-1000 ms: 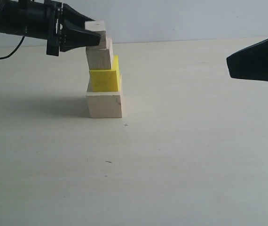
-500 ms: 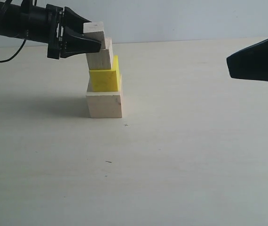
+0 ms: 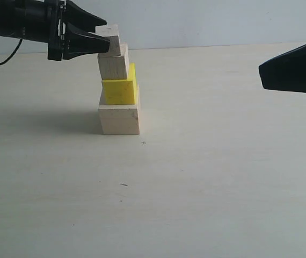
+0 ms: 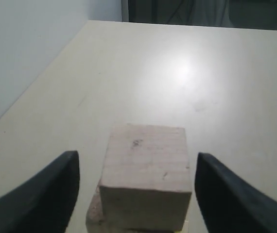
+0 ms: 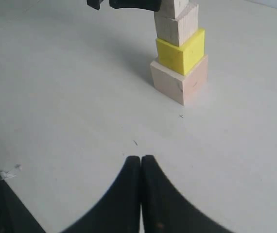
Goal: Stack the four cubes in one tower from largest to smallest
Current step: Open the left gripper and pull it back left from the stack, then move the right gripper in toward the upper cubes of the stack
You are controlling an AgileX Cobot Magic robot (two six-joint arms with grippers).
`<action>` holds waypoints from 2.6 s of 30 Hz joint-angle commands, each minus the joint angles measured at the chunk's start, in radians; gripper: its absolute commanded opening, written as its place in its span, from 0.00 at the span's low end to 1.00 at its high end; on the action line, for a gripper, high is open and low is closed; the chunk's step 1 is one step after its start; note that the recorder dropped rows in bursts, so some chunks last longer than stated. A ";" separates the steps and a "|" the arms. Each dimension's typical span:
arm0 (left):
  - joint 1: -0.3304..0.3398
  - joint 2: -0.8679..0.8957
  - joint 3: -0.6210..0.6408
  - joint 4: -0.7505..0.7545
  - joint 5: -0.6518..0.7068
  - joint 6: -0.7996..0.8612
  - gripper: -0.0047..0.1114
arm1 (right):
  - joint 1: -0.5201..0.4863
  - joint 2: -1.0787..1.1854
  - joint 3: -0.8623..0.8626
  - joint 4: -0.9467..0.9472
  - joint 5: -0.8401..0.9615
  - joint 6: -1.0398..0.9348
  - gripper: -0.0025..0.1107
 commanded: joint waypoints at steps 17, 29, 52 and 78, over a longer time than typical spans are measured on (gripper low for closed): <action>0.085 -0.141 0.001 0.158 0.003 -0.173 0.04 | -0.004 -0.009 0.004 0.007 -0.005 0.010 0.02; 0.081 -0.078 0.001 0.127 0.003 -0.195 0.04 | -0.004 -0.009 0.004 0.007 -0.005 0.018 0.02; 0.021 -0.054 0.001 0.083 -0.020 -0.162 0.04 | -0.004 -0.009 0.004 0.007 -0.010 0.017 0.02; 0.018 -0.054 0.001 0.063 -0.100 -0.159 0.04 | -0.004 -0.009 0.004 0.032 -0.006 0.017 0.02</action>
